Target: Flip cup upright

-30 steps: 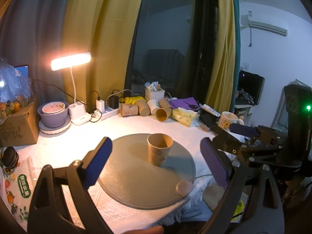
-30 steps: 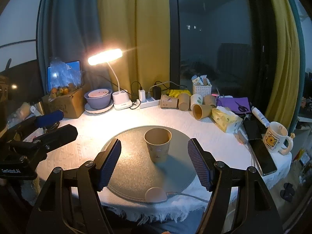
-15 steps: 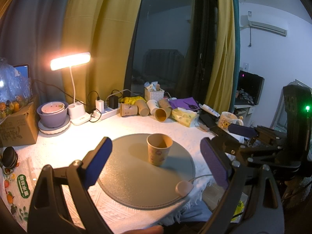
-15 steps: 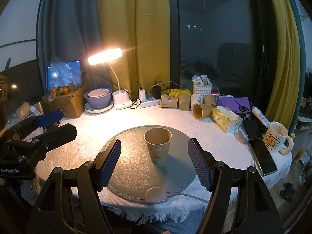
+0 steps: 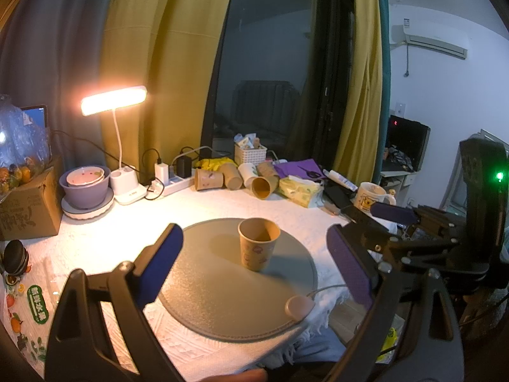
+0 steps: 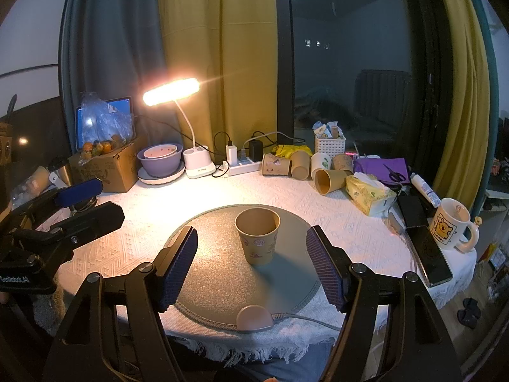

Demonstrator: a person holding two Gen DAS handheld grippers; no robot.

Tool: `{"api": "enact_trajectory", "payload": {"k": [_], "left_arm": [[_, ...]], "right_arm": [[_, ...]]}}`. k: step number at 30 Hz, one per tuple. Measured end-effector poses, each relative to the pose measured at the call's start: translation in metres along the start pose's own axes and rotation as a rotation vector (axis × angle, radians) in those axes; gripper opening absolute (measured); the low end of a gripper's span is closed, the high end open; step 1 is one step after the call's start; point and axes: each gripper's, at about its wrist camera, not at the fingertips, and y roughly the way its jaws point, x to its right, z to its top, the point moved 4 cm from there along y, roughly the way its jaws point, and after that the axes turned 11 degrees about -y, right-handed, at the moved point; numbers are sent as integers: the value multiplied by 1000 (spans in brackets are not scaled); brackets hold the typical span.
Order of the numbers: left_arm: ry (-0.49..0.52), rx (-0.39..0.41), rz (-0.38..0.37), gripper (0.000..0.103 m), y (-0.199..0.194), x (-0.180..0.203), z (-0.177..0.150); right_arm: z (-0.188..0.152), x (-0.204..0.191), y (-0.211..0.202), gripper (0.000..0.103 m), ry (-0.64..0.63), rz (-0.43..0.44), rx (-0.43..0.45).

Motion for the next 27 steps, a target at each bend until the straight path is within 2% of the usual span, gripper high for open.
{"api": "enact_trajectory", "payload": {"k": [27], "left_arm": [[-2,-1,0,93,0,1,-1]], "right_arm": [[0,-1,1,74,2,-1,-1]]}}
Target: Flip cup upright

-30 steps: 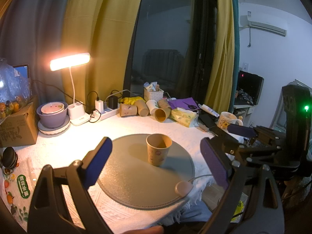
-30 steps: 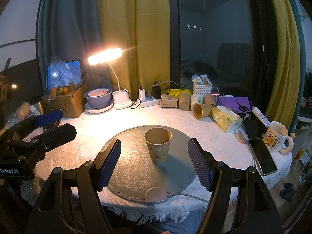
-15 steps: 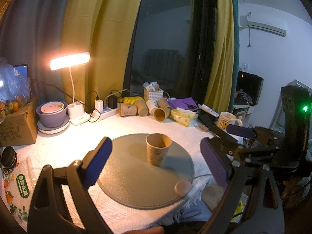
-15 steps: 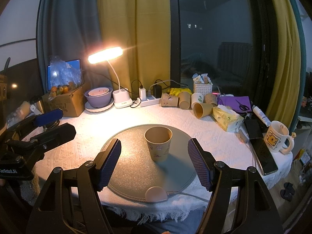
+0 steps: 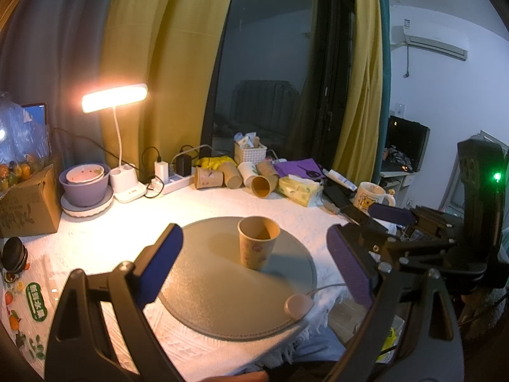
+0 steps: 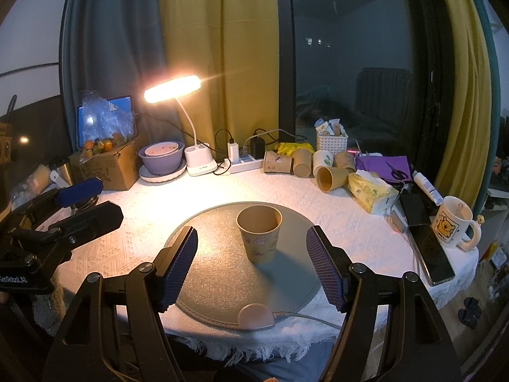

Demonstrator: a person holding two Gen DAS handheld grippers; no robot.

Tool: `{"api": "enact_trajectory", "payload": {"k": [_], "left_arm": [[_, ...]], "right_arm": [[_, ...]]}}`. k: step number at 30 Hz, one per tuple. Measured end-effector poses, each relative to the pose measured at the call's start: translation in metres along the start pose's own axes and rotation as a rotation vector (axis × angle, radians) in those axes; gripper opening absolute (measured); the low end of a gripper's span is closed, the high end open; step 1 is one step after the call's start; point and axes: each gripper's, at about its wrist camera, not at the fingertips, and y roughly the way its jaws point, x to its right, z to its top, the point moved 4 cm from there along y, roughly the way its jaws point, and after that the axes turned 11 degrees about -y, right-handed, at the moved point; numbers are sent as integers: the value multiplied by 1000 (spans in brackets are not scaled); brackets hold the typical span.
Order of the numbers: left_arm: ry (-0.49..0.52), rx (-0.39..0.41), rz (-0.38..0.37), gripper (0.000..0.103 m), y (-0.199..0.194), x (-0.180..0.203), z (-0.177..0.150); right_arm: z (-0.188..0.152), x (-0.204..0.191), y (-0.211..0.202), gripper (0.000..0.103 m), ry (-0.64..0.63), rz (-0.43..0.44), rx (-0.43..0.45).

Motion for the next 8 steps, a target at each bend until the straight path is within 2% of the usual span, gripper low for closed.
{"api": "enact_trajectory", "payload": {"k": [8], "left_arm": [[-1,6,-25,93,-5,6,-4]], "right_arm": [[0,-1,0,74,1,0,-1]]}}
